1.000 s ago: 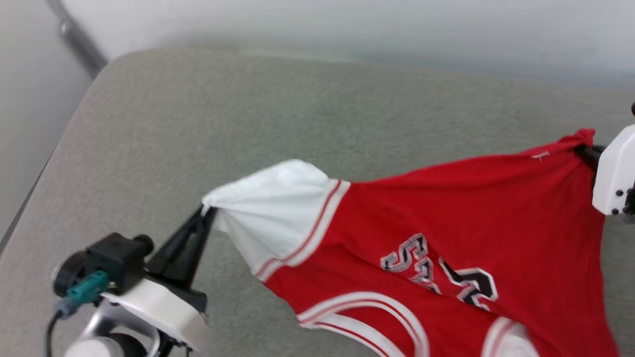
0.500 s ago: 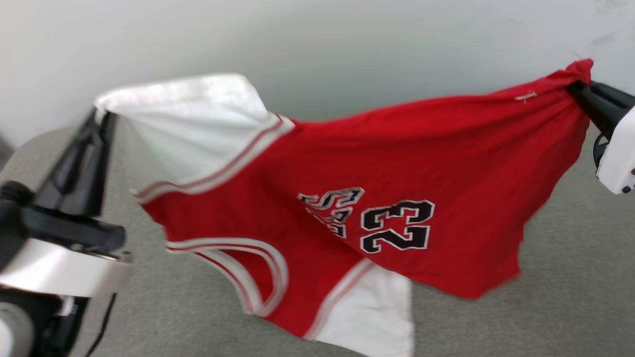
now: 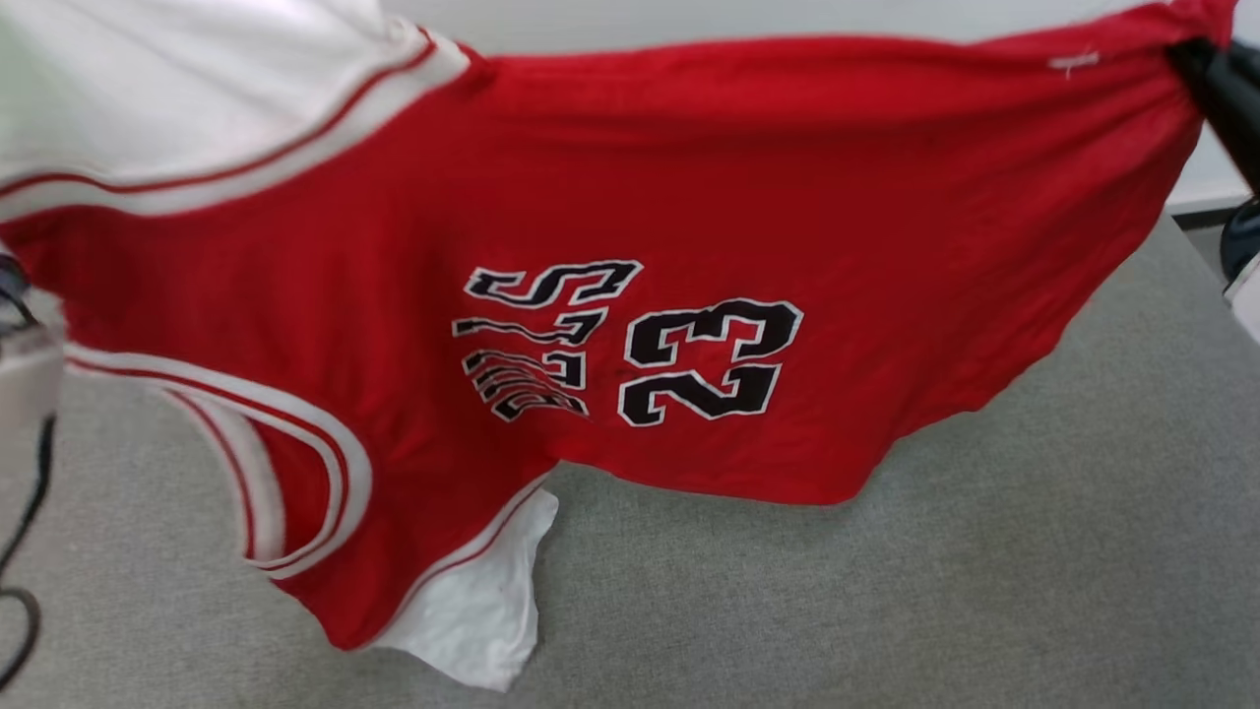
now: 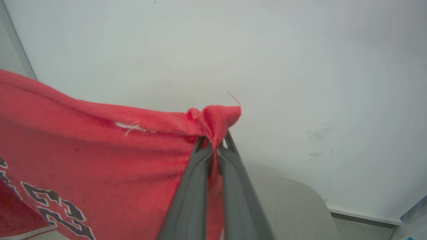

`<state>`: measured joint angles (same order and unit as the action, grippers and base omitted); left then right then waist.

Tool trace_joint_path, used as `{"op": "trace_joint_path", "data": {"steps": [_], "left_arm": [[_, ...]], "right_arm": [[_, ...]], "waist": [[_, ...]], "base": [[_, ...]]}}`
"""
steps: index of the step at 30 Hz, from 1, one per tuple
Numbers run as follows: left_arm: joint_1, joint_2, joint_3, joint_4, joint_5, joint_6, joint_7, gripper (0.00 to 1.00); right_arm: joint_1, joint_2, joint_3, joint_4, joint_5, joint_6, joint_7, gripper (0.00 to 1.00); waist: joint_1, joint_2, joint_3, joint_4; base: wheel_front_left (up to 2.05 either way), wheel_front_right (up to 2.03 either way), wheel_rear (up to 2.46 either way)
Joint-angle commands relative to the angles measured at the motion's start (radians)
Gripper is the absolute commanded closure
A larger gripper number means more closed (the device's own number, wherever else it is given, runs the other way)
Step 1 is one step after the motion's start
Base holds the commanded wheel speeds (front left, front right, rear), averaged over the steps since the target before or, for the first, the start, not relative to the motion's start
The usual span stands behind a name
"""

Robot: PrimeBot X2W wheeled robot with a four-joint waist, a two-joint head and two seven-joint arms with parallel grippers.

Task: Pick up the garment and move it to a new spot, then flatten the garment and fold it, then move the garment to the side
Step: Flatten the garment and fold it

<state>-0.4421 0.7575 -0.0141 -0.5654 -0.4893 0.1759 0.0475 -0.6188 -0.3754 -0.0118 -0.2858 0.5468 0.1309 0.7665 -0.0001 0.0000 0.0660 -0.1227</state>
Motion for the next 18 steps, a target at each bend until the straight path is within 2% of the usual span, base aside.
{"op": "trace_joint_path", "data": {"steps": [1,9,14,18], "left_arm": [[-0.030,0.009,0.005,0.008,-0.003,-0.004,0.005,1.00],[-0.242,0.036,-0.013,0.072,-0.017,-0.044,0.018,1.00],[-0.442,0.052,-0.052,0.164,-0.012,-0.096,0.024,1.00],[-0.654,0.046,-0.104,0.279,0.004,-0.152,0.017,1.00]], "right_arm": [[-0.023,0.010,-0.006,-0.008,-0.004,0.000,-0.011,1.00],[-0.133,0.008,-0.041,-0.011,-0.026,0.000,-0.063,1.00],[-0.249,-0.017,-0.053,0.045,-0.054,0.000,-0.130,1.00],[-0.380,-0.012,-0.047,0.135,-0.088,-0.001,-0.204,1.00]], "waist": [[0.0001,0.0000,0.019,-0.010],[0.0001,0.0000,0.155,-0.019],[0.0001,0.0000,0.287,-0.008],[0.0001,0.0000,0.392,0.002]], "base": [[0.00,0.00,0.00],[0.00,0.00,0.00],[0.00,0.00,0.00],[0.00,0.00,0.00]]}}
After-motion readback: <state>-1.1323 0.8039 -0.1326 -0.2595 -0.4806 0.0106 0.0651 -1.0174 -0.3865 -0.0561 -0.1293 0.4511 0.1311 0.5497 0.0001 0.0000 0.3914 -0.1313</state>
